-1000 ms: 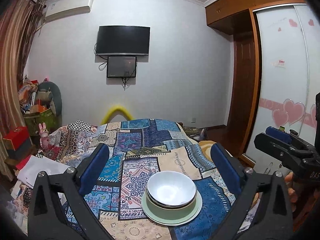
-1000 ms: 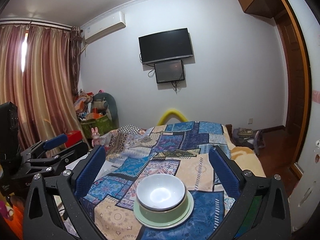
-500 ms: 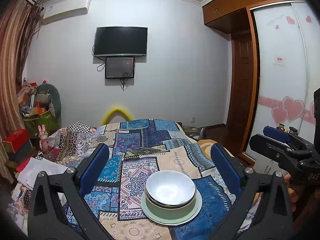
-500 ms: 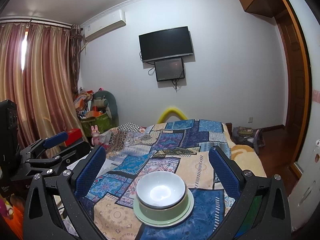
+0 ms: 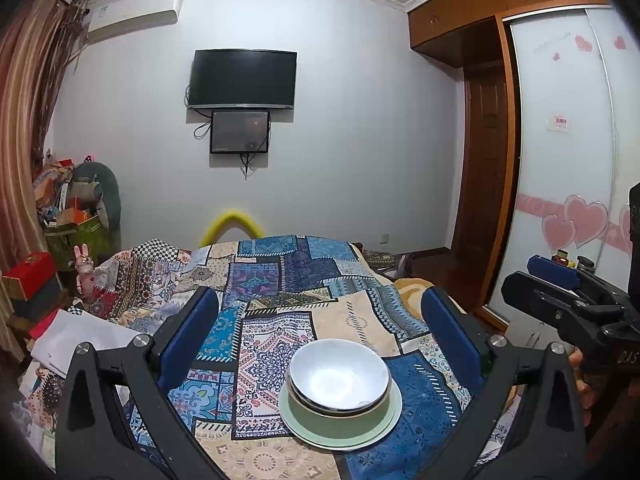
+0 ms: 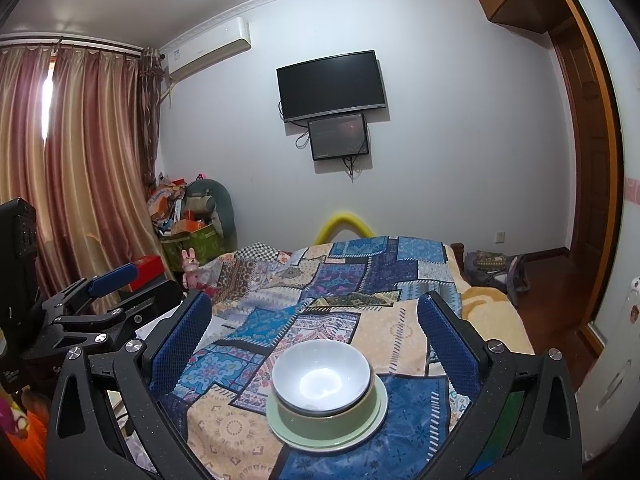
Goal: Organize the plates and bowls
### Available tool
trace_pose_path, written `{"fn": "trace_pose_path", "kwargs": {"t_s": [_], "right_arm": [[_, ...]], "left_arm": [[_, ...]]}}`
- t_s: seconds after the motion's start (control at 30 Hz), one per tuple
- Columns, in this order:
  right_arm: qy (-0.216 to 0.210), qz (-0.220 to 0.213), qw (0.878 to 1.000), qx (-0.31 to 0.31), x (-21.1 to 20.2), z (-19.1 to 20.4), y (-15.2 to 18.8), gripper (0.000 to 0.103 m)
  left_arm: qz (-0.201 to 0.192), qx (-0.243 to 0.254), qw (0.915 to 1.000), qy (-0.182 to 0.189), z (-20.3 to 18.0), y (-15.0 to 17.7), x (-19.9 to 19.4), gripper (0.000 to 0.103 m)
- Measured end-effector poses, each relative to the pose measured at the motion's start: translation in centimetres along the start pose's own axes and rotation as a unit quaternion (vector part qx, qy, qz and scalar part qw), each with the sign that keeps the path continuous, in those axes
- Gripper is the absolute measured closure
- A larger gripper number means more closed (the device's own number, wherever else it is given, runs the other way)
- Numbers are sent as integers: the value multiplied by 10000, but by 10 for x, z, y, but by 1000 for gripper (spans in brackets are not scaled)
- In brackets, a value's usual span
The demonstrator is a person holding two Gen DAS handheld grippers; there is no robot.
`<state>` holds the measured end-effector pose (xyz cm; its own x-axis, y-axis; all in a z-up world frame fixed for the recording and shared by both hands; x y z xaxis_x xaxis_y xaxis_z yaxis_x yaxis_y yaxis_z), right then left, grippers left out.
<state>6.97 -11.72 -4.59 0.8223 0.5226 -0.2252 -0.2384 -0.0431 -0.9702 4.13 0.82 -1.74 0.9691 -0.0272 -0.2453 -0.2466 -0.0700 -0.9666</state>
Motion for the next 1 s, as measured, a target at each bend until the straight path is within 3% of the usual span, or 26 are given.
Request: {"fn": "trace_pose_path", "kwargs": {"t_s": [1.0], "right_arm": [[-25, 33, 9999, -98, -3, 5, -2, 0]], "left_arm": [[34, -32, 9998, 170, -6, 1, 3, 0]]}}
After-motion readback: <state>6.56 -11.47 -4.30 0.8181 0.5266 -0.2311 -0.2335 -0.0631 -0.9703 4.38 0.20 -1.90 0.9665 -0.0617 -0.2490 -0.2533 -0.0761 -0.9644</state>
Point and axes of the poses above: each gripper's, at about its wrist camera, not at the fingertips, and x roughly the way its jaws point, z to its left, y to its underside, the point moved 9 cm from there along x, roughly the way its jaws point, and after that the axes turned 2 degrees about -x, right-handed, at the moved point
